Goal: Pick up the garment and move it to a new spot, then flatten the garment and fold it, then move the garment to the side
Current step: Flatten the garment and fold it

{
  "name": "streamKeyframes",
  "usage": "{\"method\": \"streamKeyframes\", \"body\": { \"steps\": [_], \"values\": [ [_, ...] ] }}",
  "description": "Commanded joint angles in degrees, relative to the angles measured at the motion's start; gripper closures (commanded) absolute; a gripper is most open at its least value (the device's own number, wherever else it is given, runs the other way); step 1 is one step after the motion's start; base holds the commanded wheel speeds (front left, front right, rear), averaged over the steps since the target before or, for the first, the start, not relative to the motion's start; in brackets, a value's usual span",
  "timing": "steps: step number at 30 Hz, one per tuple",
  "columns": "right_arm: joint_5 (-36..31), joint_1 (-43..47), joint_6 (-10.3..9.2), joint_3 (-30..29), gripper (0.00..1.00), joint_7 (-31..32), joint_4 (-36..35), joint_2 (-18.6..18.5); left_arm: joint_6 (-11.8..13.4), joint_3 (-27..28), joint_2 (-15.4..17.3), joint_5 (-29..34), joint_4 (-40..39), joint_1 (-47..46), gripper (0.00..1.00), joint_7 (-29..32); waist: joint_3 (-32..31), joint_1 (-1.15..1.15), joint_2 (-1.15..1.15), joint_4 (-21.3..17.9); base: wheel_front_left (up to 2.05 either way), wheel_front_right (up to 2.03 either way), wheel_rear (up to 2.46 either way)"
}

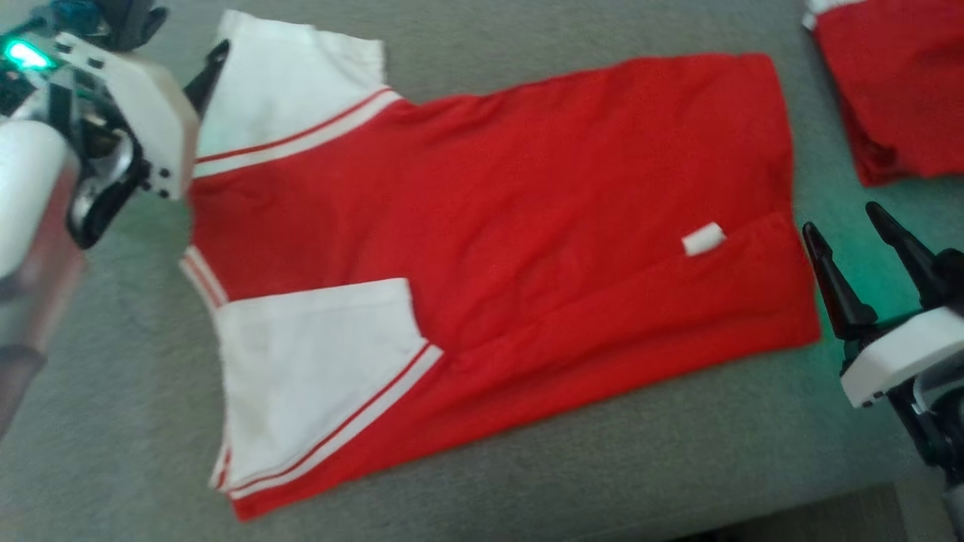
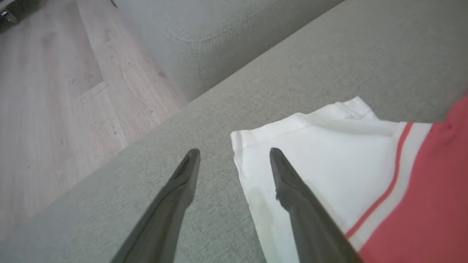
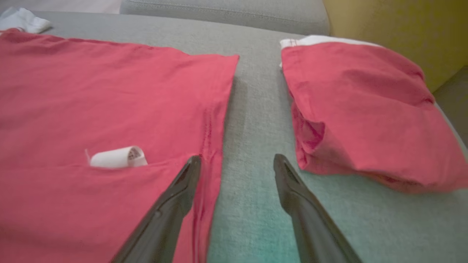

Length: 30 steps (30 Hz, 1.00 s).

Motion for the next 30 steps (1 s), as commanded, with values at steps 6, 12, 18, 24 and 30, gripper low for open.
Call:
{"method": "streamKeyframes", "body": {
  "steps": [6,12,18,24,30],
  "values": [
    [-0.32,-1.48,0.37,1.08,0.00,-2.69,0.91,-0.30,0.11,-0.62,5.15,-4.40,2.66,-5.36,0.00,0.60,4.11,-0.01,0.00,-5.13,0.00,0.00,0.00],
    [-0.88,-3.04,0.37,1.74,0.00,-4.80,3.29,0.30,0.10,-2.63,6.97,-5.33,5.59,-7.95,0.00,-0.01,5.62,-0.01,0.00,-6.53,0.00,0.00,0.00],
    [-1.13,-4.18,0.37,2.48,0.00,-5.76,4.82,0.83,0.10,-3.68,6.92,-7.39,8.38,-9.50,1.00,1.47,6.20,-0.01,0.00,-6.99,0.00,0.00,0.00],
    [-0.89,-5.56,0.37,3.02,0.00,-6.27,5.14,0.37,0.10,-6.75,7.21,-9.20,6.41,-10.27,1.00,-0.31,5.30,-0.01,0.00,-6.02,0.00,0.00,0.00],
    [3.45,-13.03,0.37,3.78,0.00,-0.30,5.83,-2.72,0.10,-11.98,5.89,-9.49,2.86,-13.29,1.00,-7.48,2.32,-0.01,0.00,-1.22,0.00,0.00,0.00]
  ]
}}
